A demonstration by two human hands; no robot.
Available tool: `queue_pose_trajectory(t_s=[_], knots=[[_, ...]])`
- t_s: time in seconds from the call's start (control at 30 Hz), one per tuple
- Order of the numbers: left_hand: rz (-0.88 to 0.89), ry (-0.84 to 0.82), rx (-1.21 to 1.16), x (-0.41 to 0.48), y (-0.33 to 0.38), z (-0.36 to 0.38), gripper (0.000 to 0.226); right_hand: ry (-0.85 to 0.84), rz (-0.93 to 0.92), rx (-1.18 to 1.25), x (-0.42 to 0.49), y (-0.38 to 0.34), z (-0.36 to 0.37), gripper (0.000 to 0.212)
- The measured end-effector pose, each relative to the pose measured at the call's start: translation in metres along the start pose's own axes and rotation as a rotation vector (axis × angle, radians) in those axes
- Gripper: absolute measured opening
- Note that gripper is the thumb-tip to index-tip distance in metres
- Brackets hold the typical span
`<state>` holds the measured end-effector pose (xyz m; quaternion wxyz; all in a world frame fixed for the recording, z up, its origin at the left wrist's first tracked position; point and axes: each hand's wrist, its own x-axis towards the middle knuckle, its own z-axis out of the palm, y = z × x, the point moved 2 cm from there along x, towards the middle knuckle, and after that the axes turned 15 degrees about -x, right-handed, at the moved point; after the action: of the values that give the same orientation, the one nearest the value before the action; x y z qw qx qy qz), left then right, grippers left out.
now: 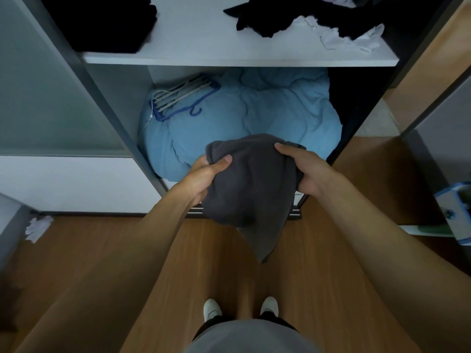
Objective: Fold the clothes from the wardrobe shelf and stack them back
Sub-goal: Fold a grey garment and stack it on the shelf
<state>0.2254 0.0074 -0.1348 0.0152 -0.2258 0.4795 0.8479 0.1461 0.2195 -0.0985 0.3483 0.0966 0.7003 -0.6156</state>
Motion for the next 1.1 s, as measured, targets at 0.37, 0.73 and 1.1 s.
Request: queue_pose_trajectory(t_s=[0.37,0.73,1.1], knots=[[0.02,0.069,-0.343,-0.004,0.024,0.026,0.027,-0.194,-0.179,0.023,-0.005,0.035,0.013,0.049],[-0.041,0.25,0.139,0.006,0.035,-0.036,0.044,-0.079,-0.173,0.201,-0.011,0.022,0.04,0.042],[-0.147,-0.027,0.089,-0.004,-0.018,-0.028,0.05,-0.105,-0.036,0.158,-0.014,0.017,0.031,0.039]])
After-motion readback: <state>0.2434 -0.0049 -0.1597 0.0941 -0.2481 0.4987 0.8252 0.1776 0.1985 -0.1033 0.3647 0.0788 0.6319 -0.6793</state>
